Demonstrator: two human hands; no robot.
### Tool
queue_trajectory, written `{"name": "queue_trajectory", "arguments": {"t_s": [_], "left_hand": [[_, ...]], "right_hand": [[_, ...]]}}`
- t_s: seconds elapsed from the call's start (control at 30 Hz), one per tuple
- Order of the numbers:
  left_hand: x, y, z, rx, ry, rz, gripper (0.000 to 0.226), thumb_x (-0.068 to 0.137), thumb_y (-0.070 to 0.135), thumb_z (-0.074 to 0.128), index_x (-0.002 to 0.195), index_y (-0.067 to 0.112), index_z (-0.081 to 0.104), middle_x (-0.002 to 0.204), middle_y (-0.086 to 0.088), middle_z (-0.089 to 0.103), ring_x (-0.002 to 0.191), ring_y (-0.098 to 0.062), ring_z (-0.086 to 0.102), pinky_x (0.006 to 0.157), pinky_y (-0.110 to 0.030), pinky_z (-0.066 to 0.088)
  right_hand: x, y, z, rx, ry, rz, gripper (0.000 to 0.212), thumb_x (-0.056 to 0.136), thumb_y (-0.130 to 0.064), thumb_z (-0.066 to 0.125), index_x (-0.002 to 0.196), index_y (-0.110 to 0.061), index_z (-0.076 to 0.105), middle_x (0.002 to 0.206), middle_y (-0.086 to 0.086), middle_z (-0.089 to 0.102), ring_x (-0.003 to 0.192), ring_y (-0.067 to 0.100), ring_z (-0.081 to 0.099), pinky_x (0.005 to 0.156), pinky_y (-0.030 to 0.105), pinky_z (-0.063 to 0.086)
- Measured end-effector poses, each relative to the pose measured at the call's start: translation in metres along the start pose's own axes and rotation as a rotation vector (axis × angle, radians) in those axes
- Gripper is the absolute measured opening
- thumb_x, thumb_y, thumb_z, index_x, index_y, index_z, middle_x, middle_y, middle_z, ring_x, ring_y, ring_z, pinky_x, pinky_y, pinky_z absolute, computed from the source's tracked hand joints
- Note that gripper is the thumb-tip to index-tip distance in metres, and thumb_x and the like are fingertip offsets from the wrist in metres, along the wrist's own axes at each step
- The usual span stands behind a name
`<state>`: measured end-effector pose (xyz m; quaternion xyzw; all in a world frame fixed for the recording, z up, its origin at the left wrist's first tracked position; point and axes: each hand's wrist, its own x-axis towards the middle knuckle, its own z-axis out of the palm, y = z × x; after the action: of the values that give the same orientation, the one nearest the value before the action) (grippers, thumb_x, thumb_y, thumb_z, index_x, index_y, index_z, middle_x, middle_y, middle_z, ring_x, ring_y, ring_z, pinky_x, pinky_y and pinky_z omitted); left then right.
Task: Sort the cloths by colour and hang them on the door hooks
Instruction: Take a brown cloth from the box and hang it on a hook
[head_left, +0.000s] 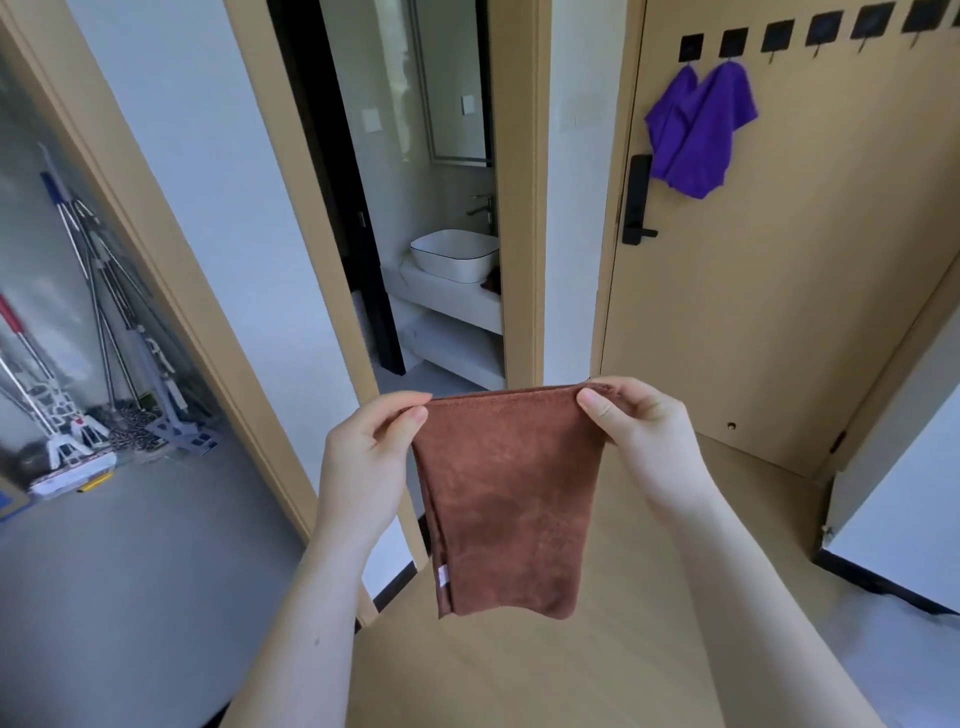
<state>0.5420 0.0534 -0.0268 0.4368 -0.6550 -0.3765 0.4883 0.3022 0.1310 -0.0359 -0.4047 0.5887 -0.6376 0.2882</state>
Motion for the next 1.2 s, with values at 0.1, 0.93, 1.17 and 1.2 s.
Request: {"name": "queue_trajectory", "arguments": {"t_s": [0.1, 0.93, 1.17, 1.2], "left_hand": [[0.02, 0.006, 0.034, 0.041, -0.001, 0.036, 0.023, 0.1, 0.014, 0.063, 0.098, 0.035, 0.074, 0.099, 0.026, 0.073, 0.101, 0.005, 0.065, 0.088, -0.015, 0.045], [0.168, -0.001, 0.215, 0.008, -0.111, 0.085, 0.023, 0.099, 0.013, 0.063, 0.091, 0.033, 0.072, 0.089, 0.023, 0.072, 0.09, 0.006, 0.065, 0.074, -0.003, 0.042], [0.238, -0.021, 0.241, -0.076, -0.175, 0.067, 0.023, 0.098, 0.011, 0.064, 0.094, 0.032, 0.074, 0.093, 0.019, 0.074, 0.094, 0.001, 0.067, 0.08, -0.01, 0.046], [0.248, -0.024, 0.244, -0.084, -0.185, 0.064, 0.023, 0.098, 0.011, 0.064, 0.094, 0.032, 0.074, 0.094, 0.018, 0.074, 0.094, 0.001, 0.067, 0.082, -0.014, 0.046]], "right_hand": [[0.034, 0.004, -0.023, 0.005, 0.016, -0.021, 0.008, 0.097, -0.018, 0.069, 0.097, -0.02, 0.077, 0.093, -0.009, 0.079, 0.092, 0.005, 0.071, 0.09, 0.026, 0.055], [0.198, 0.048, -0.114, -0.014, 0.219, -0.011, 0.011, 0.1, -0.015, 0.064, 0.094, -0.02, 0.073, 0.082, -0.018, 0.075, 0.078, -0.007, 0.066, 0.071, 0.008, 0.048], [0.262, 0.059, -0.108, -0.039, 0.3, -0.011, 0.007, 0.099, -0.017, 0.066, 0.097, -0.019, 0.073, 0.083, -0.016, 0.075, 0.079, -0.006, 0.065, 0.072, 0.008, 0.049], [0.27, 0.061, -0.105, -0.042, 0.312, -0.012, 0.007, 0.099, -0.017, 0.066, 0.096, -0.019, 0.073, 0.082, -0.017, 0.075, 0.078, -0.006, 0.065, 0.072, 0.008, 0.049]]}}
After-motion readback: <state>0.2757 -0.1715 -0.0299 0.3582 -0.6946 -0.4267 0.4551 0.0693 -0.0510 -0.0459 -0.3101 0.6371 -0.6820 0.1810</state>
